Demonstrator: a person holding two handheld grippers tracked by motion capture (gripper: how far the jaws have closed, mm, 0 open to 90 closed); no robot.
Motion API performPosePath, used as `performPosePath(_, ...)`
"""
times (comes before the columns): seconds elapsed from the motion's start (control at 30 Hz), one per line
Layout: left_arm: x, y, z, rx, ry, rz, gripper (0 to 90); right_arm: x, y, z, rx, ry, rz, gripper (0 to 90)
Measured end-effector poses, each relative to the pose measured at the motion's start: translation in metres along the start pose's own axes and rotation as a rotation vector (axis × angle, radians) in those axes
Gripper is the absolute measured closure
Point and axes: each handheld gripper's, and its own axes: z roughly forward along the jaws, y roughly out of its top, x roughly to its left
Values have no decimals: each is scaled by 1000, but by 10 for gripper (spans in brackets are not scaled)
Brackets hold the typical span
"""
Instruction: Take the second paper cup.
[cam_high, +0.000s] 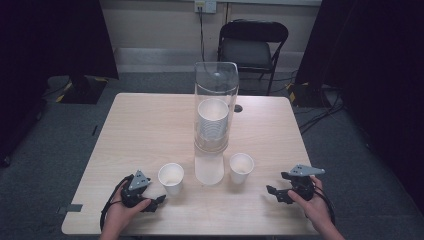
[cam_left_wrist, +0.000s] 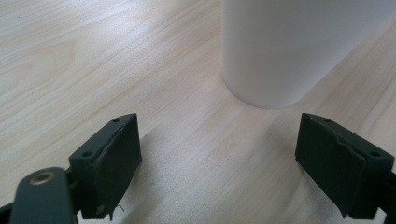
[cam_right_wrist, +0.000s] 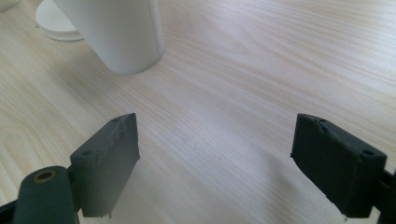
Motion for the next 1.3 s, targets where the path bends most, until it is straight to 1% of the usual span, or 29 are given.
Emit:
performPosePath(0.07, 0, 0, 0, 0, 0, 0, 138, -3, -3, -3, -2, 2, 9, 145)
performPosePath(0.23, 0, 0, 0, 0, 0, 0, 138, -9, -10, -7, 4, -11, 20, 145)
performPosePath(0.3, 0, 0, 0, 0, 0, 1, 137, -11, -13, -9, 5, -15, 11, 145)
performPosePath(0.47, 0, 0, 0, 0, 0, 0, 137, -15, -18, -12, 16, -27, 6, 145)
performPosePath(0.67, 0, 0, 0, 0, 0, 0, 138, -20, -23, -14, 32, -55, -8, 146)
performPosePath(0.83, 0, 0, 0, 0, 0, 0, 138, -22, -25, -17, 29, -67, -24, 145)
performPosePath(1.03, 0, 0, 0, 0, 0, 0, 138, -27, -29, -19, 47, -79, -35, 145)
performPosePath(1.13, 0, 0, 0, -1, -1, 0, 138, -29, -32, -20, 71, -95, -43, 139)
performPosePath(1.2, 0, 0, 0, 0, 0, 0, 138, -31, -33, -19, 67, -85, -38, 133)
performPosePath(1.23, 0, 0, 0, 0, -1, 0, 138, -32, -34, -19, 63, -89, -37, 129)
performPosePath(1.3, 0, 0, 0, 0, -2, -1, 137, -33, -35, -18, 48, -80, -42, 117)
